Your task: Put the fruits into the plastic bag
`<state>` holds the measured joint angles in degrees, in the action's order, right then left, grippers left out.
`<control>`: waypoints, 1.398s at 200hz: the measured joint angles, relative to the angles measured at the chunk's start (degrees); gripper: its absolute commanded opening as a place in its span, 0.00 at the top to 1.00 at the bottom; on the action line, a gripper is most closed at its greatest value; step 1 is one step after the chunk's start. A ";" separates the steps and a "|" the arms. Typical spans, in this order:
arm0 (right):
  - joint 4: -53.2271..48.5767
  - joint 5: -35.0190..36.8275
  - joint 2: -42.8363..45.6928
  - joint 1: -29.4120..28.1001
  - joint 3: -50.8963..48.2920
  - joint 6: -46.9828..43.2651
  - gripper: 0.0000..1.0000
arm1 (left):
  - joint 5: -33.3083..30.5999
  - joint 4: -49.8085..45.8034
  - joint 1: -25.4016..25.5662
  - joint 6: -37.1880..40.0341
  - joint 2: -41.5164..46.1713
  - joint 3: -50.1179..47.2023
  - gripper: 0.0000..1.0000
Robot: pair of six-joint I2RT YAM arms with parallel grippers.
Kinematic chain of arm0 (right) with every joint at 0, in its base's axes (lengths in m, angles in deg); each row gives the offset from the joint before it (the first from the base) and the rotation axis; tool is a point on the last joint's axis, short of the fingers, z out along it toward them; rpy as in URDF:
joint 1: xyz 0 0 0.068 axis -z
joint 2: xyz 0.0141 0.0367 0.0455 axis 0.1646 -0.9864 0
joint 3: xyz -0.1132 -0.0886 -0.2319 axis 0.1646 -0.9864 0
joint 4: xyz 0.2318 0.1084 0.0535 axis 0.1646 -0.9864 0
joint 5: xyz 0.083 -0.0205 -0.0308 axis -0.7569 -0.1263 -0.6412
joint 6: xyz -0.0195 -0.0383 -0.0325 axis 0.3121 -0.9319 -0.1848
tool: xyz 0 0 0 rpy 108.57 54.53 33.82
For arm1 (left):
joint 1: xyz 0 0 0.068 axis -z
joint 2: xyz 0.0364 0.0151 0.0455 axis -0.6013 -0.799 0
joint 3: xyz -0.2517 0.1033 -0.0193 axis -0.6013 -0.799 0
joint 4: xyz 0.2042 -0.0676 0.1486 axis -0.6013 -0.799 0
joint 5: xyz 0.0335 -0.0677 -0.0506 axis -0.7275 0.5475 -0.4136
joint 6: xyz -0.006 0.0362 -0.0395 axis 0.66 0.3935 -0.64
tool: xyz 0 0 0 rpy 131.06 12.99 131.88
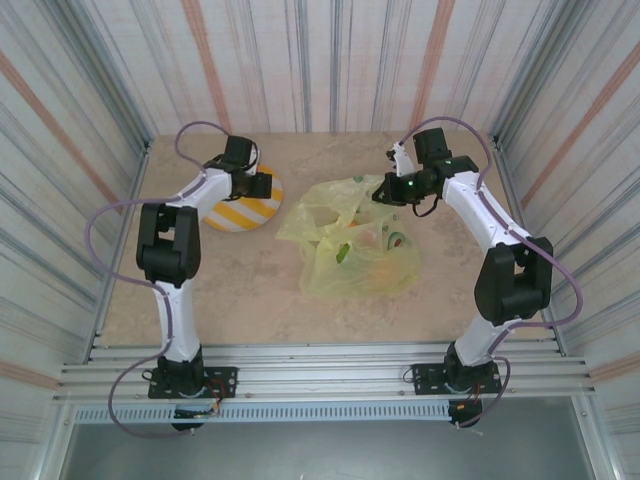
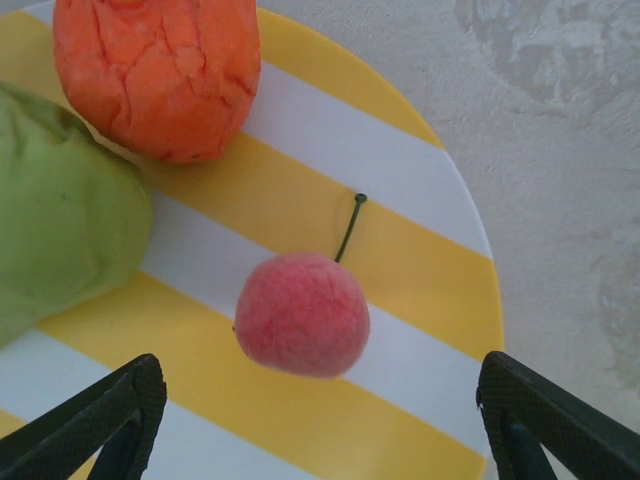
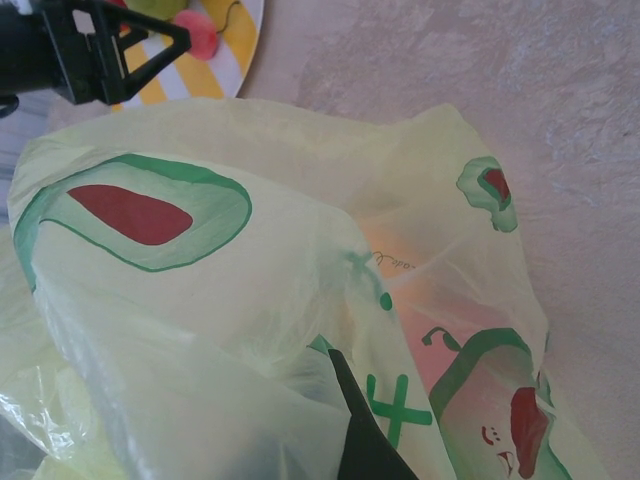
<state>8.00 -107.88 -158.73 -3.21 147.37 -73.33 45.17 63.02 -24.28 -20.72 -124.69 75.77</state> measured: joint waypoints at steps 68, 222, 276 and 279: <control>-0.04 -0.02 -0.20 0.00 0.02 0.00 1.00 | -0.11 -5.60 0.00 2.51 -7.91 9.01 0.33; -0.13 0.00 -0.20 0.00 0.00 0.00 1.00 | -1.22 -14.01 -0.37 3.56 -12.41 17.40 0.51; -0.13 -0.02 -0.20 0.00 0.00 0.00 1.00 | -1.25 -14.10 -0.37 3.69 -12.61 17.53 0.56; -0.13 0.00 -0.20 0.00 0.00 0.00 1.00 | -1.25 -14.10 -0.37 3.69 -12.61 17.53 0.56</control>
<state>7.87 -107.88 -158.93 -3.21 147.37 -73.33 43.92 48.93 -24.65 -17.03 -137.30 93.30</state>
